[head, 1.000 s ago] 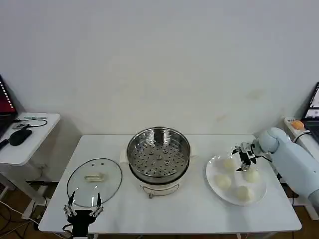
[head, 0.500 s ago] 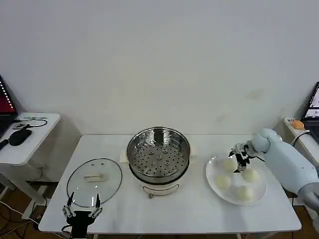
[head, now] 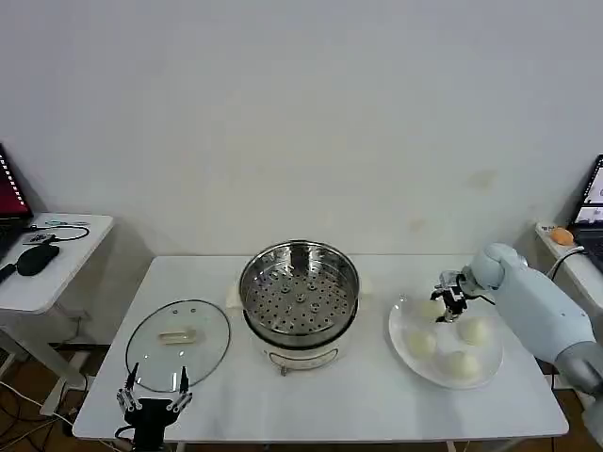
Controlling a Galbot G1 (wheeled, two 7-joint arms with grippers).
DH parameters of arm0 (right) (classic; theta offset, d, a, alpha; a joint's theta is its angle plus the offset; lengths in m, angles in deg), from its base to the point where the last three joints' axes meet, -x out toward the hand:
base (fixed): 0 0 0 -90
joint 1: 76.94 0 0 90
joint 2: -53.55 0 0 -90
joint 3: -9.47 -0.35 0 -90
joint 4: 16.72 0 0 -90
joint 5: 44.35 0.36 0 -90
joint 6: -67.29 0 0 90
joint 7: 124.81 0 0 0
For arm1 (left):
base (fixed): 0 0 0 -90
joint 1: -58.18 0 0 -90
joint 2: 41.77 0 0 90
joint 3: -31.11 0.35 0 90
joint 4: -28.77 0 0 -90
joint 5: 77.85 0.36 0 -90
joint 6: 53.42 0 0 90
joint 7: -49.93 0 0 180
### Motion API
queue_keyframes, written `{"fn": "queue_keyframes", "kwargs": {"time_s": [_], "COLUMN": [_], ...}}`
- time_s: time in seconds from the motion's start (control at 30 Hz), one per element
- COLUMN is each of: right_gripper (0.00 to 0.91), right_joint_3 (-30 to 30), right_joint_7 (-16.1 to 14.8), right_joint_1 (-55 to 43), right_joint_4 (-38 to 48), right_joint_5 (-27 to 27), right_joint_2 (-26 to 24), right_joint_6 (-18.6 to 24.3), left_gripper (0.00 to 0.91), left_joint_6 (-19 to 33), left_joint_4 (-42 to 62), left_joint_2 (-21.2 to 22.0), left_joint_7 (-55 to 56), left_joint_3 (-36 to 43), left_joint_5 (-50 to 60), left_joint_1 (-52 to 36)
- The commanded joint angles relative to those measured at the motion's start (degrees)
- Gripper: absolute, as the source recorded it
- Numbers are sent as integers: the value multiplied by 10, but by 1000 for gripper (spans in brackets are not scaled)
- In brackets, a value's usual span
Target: Take steamed baozi put them in steamer then cover it.
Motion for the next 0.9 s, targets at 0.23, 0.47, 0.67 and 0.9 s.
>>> {"fn": "queue_keyframes", "kwargs": {"time_s": [0.23, 0.47, 0.67, 0.9], "right_gripper": [625, 625, 625, 625], "right_joint_3": [58, 142, 213, 301], "right_joint_7": [-3, 7, 26, 55], "right_joint_1": [-48, -156, -239, -342], "right_joint_4": [-125, -218, -246, -234], "right_joint_5": [80, 165, 203, 264], "right_joint_2": [-76, -141, -122, -44], "right_joint_6": [-11, -14, -6, 14], "left_gripper": [907, 907, 907, 907], "left_joint_6": [-1, -2, -1, -2], "left_joint_4": [-1, -3, -4, -14], "left_joint_2": [-2, -2, 1, 0], "left_joint_7": [0, 2, 5, 7], "left_joint_3": [1, 6, 11, 3], "left_joint_5": [2, 0, 4, 2], "left_joint_1": [2, -1, 4, 11]}}
